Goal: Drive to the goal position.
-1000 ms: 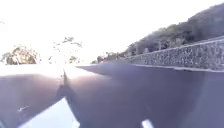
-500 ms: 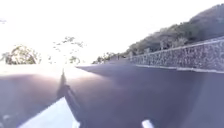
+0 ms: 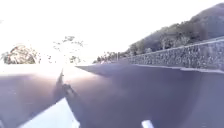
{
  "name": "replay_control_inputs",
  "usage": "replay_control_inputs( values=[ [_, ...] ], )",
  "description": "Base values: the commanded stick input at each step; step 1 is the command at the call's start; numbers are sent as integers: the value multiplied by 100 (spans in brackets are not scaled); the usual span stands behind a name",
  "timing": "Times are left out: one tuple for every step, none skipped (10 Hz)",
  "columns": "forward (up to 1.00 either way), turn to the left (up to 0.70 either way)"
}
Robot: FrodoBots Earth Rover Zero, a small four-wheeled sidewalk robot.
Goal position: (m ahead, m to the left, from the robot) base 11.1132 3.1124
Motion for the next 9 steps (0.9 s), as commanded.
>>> replay_control_inputs(
  values=[
    [70,-13],
    [70,-3],
    [70,0],
    [70,0],
    [70,0],
    [70,0],
    [70,0],
    [70,0],
    [70,0]
  ],
)
